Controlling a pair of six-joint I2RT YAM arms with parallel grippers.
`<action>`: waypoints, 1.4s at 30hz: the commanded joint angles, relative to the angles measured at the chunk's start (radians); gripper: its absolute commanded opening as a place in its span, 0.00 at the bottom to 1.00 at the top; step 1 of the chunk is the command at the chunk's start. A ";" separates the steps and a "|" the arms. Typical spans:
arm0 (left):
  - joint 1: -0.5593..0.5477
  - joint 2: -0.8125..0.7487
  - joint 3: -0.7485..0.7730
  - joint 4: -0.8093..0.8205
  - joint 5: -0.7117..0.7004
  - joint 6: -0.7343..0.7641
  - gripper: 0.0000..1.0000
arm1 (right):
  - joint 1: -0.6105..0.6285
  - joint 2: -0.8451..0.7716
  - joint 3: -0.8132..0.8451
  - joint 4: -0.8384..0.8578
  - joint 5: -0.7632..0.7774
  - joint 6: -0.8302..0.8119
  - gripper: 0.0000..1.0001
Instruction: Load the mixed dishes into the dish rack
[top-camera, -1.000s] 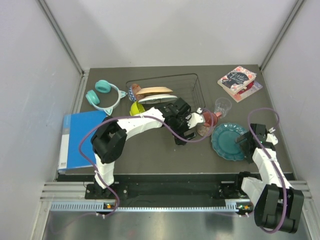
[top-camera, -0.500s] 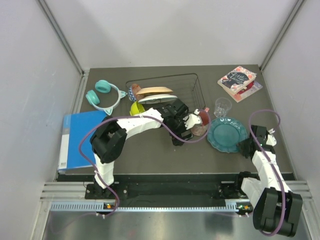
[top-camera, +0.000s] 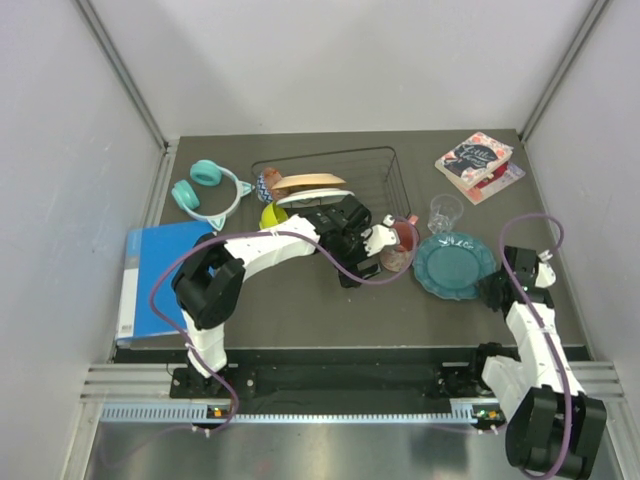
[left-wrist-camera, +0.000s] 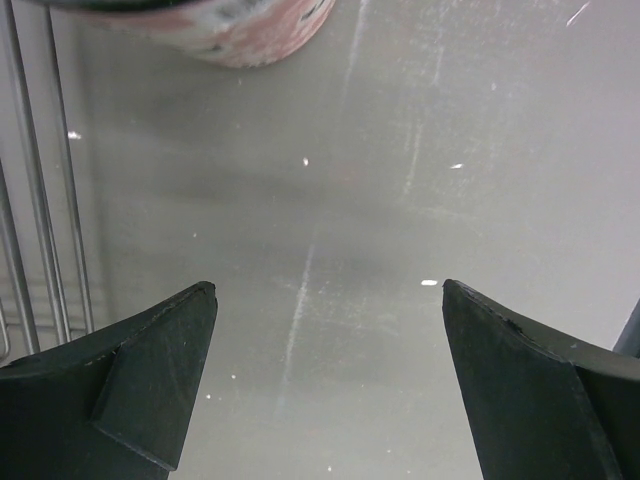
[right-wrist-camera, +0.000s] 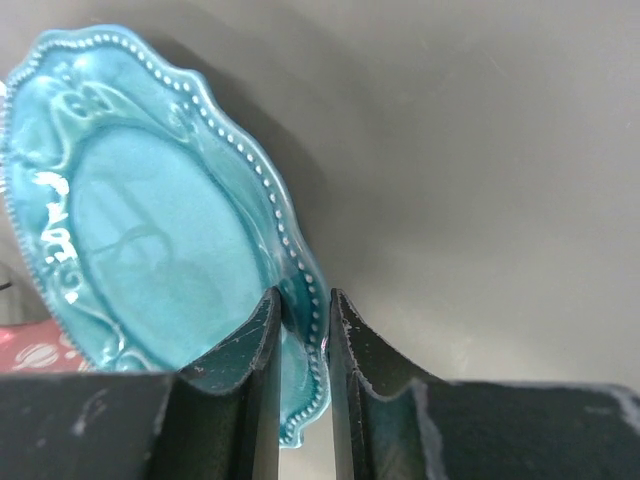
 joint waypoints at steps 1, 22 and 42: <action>0.010 -0.067 -0.008 0.003 -0.009 0.025 0.99 | 0.054 -0.026 0.133 -0.142 0.073 -0.083 0.00; 0.072 -0.290 -0.008 -0.120 -0.039 -0.037 0.99 | 0.195 -0.319 0.365 -0.286 0.119 -0.278 0.00; 0.521 -0.462 -0.089 -0.216 0.057 -0.112 0.99 | 0.248 -0.247 0.736 -0.441 -0.149 -0.528 0.00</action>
